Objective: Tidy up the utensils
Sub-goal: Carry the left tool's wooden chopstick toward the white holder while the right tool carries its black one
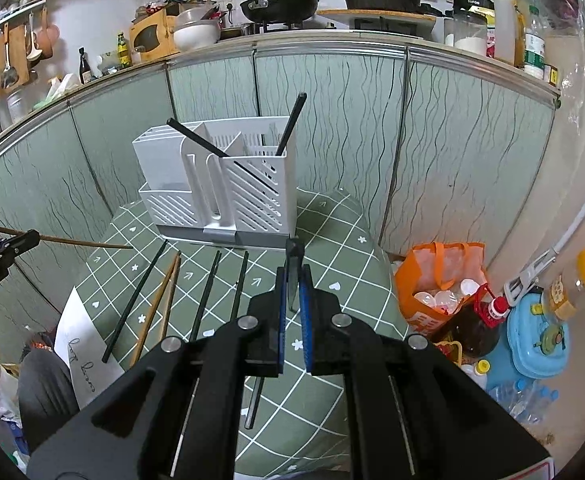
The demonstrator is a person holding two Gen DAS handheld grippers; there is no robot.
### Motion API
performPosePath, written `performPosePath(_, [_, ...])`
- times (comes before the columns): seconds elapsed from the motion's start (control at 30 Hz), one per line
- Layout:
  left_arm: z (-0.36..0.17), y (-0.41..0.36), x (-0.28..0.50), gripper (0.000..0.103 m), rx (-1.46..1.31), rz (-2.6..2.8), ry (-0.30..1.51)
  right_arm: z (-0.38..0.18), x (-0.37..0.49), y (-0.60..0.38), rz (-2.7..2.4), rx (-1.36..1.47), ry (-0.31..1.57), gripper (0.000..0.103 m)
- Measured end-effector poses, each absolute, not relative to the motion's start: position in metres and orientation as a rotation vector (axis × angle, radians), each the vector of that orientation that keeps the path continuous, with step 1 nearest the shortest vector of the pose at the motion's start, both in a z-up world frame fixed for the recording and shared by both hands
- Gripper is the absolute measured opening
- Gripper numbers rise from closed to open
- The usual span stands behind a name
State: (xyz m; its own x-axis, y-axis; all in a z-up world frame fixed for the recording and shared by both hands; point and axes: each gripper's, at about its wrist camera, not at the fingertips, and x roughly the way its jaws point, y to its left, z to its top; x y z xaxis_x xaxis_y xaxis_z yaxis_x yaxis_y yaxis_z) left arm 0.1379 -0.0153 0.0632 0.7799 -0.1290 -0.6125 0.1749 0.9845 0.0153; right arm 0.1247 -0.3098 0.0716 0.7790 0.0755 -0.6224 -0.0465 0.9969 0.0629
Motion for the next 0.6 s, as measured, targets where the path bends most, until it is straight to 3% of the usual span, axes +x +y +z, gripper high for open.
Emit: performPosePath(0.6, [0.098,-0.025,0.140,0.008,0.065,-0.265,0.670,0.102,0.125,-0.311,0.079,0.033,0.637,0.006])
